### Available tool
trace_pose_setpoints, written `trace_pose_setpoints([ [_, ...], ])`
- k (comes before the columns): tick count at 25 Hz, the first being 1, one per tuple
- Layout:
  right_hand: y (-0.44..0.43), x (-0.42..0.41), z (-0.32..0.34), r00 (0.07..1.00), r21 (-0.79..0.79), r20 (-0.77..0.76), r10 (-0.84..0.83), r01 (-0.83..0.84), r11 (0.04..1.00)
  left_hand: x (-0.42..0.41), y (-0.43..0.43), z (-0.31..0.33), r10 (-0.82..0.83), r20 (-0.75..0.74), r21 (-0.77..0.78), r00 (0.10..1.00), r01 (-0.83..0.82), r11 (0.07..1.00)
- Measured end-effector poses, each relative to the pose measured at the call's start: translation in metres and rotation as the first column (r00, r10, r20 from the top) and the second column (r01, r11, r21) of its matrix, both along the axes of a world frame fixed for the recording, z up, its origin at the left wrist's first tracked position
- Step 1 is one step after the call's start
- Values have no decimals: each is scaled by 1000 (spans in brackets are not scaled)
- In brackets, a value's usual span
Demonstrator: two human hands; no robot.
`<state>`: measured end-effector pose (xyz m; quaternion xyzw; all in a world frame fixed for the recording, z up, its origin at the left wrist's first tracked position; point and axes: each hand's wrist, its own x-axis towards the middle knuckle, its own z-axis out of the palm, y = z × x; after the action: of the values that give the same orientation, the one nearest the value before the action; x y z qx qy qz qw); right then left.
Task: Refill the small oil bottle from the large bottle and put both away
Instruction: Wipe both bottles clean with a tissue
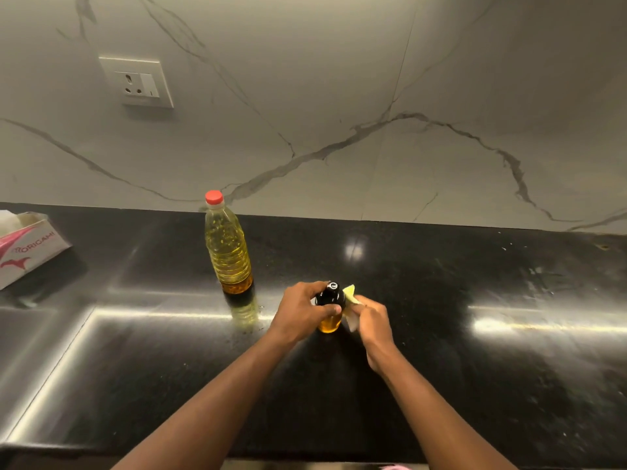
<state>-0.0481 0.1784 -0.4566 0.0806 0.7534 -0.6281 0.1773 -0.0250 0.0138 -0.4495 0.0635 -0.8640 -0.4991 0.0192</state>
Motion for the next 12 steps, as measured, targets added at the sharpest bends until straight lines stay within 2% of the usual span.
trace_pose_setpoints([
  [3,-5,19,9,993,-82,-5,-116,116,990,-9,-14,4,-126,69,-9,990,127,992],
  [7,-17,46,-7,970,-93,19,-244,245,965,-26,-32,16,-293,244,95,925,278,956],
  [10,-17,44,-4,948,-115,-7,-318,315,942,-21,-27,4,-207,182,51,961,201,978],
  [12,-10,33,3,955,-44,-126,-269,265,963,-12,-19,-9,-79,86,12,993,78,997],
])
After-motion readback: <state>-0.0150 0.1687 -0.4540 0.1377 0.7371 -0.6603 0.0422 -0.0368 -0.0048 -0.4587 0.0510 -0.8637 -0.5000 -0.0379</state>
